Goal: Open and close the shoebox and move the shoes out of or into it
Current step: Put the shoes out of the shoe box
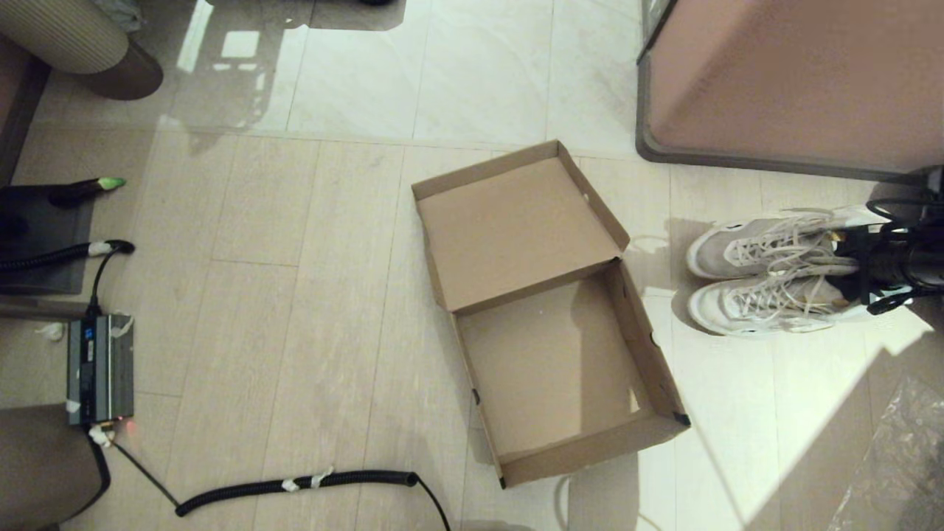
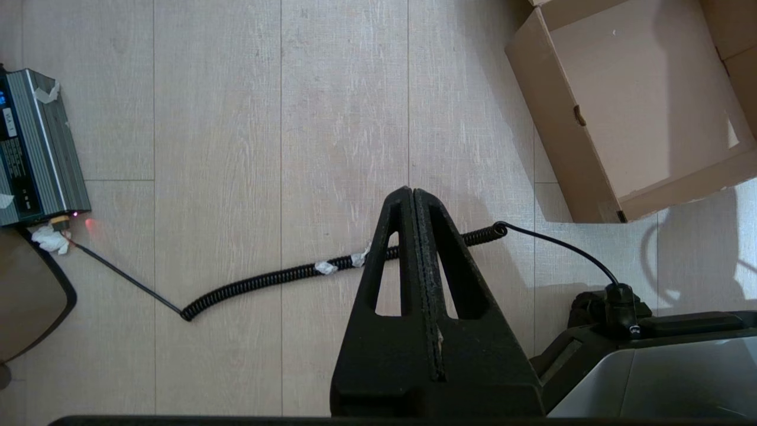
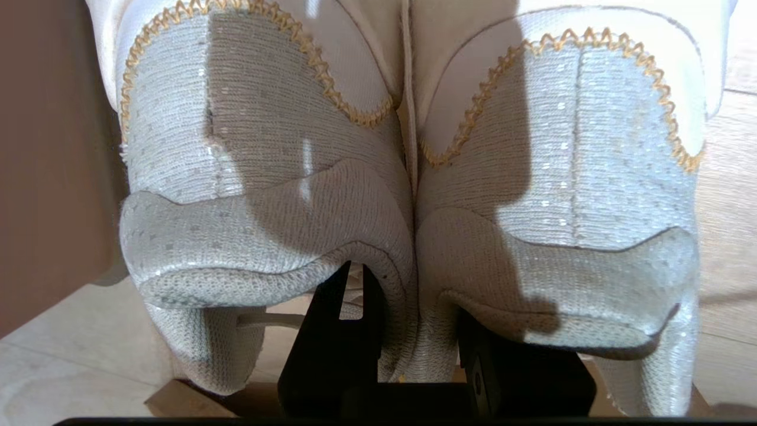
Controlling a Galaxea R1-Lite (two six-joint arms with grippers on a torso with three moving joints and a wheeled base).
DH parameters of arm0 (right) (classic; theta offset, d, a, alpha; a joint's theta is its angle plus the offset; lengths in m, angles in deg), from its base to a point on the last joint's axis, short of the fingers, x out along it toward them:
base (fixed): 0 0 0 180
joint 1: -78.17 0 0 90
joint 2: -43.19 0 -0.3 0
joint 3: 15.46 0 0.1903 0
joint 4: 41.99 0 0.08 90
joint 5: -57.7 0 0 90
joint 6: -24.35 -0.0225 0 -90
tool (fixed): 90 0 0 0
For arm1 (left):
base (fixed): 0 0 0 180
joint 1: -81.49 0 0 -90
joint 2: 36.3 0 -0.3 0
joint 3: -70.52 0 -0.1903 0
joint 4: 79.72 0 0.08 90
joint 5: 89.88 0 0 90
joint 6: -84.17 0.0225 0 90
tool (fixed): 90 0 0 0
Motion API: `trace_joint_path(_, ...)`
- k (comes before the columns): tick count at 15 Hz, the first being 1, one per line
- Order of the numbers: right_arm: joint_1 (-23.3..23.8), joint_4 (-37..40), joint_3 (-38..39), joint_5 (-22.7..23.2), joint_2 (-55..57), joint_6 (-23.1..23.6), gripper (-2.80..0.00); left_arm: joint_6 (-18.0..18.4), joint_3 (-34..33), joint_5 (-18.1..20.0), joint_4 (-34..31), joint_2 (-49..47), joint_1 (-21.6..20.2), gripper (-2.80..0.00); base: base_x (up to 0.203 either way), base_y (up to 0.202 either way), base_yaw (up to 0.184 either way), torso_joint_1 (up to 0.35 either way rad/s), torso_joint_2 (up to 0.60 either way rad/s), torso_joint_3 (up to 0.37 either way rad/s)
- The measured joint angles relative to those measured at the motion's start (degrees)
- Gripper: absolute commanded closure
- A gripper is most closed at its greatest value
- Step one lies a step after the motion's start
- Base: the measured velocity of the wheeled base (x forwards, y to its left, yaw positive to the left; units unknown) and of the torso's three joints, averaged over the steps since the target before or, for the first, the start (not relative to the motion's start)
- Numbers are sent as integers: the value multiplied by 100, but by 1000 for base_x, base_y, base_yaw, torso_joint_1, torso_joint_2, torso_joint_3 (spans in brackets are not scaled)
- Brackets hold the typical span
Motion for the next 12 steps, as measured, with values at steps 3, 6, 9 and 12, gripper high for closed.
trace_joint_path(3,-9,21,-416,126,482,3,-280,-4,0,-2,0,0,0,0,0,0,0,0,0,0)
trace_joint_path(6,-61,82,-556,122,755,57,-280,-6,0,-5,-2,0,0,0,0,0,0,0,0,0)
trace_joint_path(9,-91,263,-537,118,825,228,-280,-6,0,-5,-2,0,2,0,0,0,0,0,0,0)
trace_joint_path(12,-118,544,-471,118,779,614,-280,-22,0,-9,-2,0,4,0,0,0,0,0,0,0)
